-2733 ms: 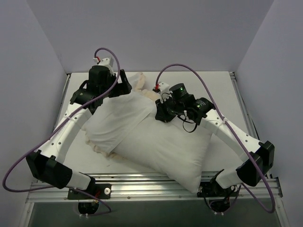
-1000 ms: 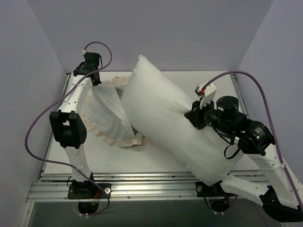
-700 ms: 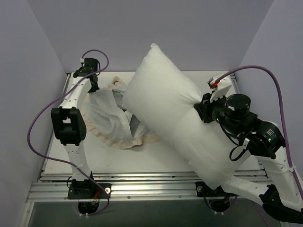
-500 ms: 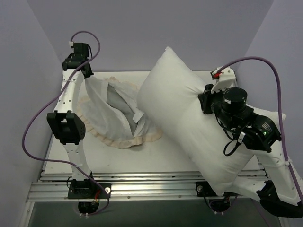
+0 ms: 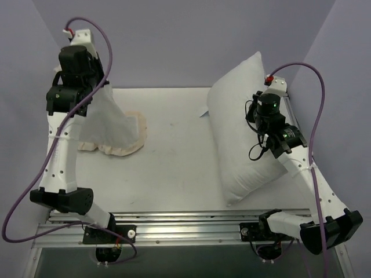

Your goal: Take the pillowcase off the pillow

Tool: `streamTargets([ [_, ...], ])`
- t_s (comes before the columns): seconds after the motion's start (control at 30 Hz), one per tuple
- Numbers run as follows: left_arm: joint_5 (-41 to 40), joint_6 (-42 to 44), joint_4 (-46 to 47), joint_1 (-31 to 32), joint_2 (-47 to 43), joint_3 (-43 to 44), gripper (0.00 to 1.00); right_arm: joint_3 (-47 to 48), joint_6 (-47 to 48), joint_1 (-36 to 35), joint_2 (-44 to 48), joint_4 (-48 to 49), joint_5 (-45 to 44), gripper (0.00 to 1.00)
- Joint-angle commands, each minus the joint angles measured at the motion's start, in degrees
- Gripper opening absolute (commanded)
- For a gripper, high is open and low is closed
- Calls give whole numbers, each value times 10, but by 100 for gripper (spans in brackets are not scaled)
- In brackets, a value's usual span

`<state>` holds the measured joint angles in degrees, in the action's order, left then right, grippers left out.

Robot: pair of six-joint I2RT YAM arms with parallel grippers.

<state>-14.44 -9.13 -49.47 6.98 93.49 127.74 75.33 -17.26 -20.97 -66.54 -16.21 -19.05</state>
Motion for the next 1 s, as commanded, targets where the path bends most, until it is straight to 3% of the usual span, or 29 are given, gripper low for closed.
streamTargets([
  [0.0, 43, -2, 40, 29, -40, -148, 2, -36, -58, 18, 1, 207, -3, 0],
  [0.17, 86, -85, 110, 44, -129, -426, 2, -113, -59, 55, -57, 240, 88, 0],
  [0.33, 194, -188, 183, 91, -149, -586, 6, -149, -77, 83, -119, 246, 122, 0],
  [0.4, 215, -221, 209, 131, -155, -647, 9, -153, -83, 97, -134, 232, 127, 6],
  [0.47, 231, -240, 231, 155, -163, -681, 13, -149, -84, 105, -135, 219, 140, 18],
  [0.5, 233, -253, 235, 167, -168, -706, 20, -147, -82, 107, -128, 209, 143, 24],
  [0.53, 235, -256, 235, 170, -172, -715, 25, -143, -77, 109, -124, 203, 145, 40],
  [0.6, 223, -254, 220, 170, -194, -720, 38, -120, -65, 109, -107, 170, 146, 56],
  [0.63, 210, -248, 194, 168, -203, -707, 45, -111, -61, 109, -102, 165, 144, 70],
  [0.7, 160, -223, 151, 168, -233, -681, 64, -81, -47, 109, -82, 114, 136, 79],
  [0.73, 150, -213, 133, 168, -242, -644, 82, -70, -43, 109, -75, 102, 132, 86],
  [0.77, 125, -205, 118, 167, -259, -623, 88, -61, -39, 109, -67, 89, 126, 88],
  [0.83, 79, -178, 71, 167, -272, -578, 97, -33, -31, 109, -40, 55, 105, 95],
  [0.97, 6, -141, 4, 167, -306, -453, 94, 14, -22, 108, 13, -6, 61, 100],
])
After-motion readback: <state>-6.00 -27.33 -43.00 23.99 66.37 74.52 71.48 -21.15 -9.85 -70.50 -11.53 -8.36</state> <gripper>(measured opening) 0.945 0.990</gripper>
